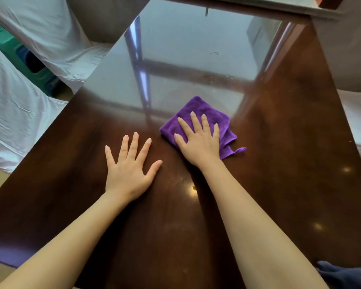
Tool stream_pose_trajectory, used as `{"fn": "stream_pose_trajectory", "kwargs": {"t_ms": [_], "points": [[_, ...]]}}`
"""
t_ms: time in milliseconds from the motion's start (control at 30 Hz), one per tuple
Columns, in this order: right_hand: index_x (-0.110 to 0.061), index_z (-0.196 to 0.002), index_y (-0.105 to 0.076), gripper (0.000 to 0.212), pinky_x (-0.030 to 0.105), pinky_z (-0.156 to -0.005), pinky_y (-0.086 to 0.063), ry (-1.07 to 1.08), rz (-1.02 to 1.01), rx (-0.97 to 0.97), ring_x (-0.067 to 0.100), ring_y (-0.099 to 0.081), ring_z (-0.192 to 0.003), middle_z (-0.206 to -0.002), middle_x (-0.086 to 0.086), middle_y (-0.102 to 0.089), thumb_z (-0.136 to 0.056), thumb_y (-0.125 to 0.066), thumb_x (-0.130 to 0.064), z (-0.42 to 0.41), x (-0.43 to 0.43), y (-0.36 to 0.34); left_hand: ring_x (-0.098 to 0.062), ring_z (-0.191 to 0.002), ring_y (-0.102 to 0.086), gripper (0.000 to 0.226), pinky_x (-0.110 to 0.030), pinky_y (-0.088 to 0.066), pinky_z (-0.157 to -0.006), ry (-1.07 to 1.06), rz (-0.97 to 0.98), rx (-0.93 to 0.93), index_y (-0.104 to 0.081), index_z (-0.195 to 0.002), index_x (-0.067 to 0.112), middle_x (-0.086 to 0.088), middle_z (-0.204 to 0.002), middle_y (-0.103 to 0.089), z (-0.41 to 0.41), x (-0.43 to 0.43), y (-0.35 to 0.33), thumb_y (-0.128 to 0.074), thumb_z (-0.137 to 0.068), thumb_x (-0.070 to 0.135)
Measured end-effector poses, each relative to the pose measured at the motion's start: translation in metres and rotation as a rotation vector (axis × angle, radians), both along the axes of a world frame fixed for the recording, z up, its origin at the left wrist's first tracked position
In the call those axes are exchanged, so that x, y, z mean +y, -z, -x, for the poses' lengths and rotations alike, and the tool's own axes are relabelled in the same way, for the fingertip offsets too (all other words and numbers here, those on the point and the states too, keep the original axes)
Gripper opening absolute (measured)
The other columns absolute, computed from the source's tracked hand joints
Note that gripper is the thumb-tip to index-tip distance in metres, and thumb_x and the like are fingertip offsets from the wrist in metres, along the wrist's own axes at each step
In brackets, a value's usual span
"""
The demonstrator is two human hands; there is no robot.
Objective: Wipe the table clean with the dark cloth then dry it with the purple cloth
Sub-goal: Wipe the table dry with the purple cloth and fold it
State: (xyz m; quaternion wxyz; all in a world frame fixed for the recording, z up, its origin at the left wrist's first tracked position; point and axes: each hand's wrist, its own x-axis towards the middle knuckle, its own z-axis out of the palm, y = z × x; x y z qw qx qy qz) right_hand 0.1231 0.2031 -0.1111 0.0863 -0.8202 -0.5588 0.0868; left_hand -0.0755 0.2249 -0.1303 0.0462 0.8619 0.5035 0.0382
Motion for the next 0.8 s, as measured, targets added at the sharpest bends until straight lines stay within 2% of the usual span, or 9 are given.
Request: {"fn": "stream_pose_trajectory", "kwargs": {"t_ms": [233, 400, 800], "points": [[-0.044, -0.14, -0.014, 0.056, 0.052, -0.114, 0.004, 0.154, 0.043, 0.006, 0.023, 0.005, -0.144, -0.158, -0.002, -0.001, -0.088, -0.023, -0.062, -0.037, -0.057, -0.004, -0.019, -0.144, 0.005, 0.071, -0.06, 0.004, -0.112, 0.004, 0.005, -0.01, -0.003, -0.142, 0.041, 0.001, -0.158, -0.001, -0.001, 0.001, 0.001, -0.006, -0.079, 0.073], [-0.042, -0.141, -0.011, 0.059, 0.054, -0.114, 0.003, 0.258, 0.098, 0.003, 0.025, 0.005, -0.144, -0.158, 0.0, 0.001, -0.087, -0.017, -0.065, -0.07, -0.095, -0.009, -0.018, -0.144, 0.006, 0.073, -0.059, 0.005, -0.112, -0.001, 0.006, -0.009, -0.003, -0.142, 0.041, 0.002, -0.158, -0.001, -0.001, 0.001, 0.001, -0.006, -0.078, 0.074], [-0.036, -0.144, -0.006, 0.061, 0.055, -0.113, 0.004, 0.391, 0.102, -0.027, 0.028, 0.007, -0.144, -0.158, 0.004, 0.002, -0.089, -0.017, -0.061, -0.03, -0.16, -0.004, -0.02, -0.144, 0.01, 0.077, -0.058, 0.008, -0.113, -0.054, 0.058, -0.036, -0.002, -0.144, 0.036, -0.002, -0.158, 0.002, 0.002, -0.006, -0.004, -0.004, -0.077, 0.075]]}}
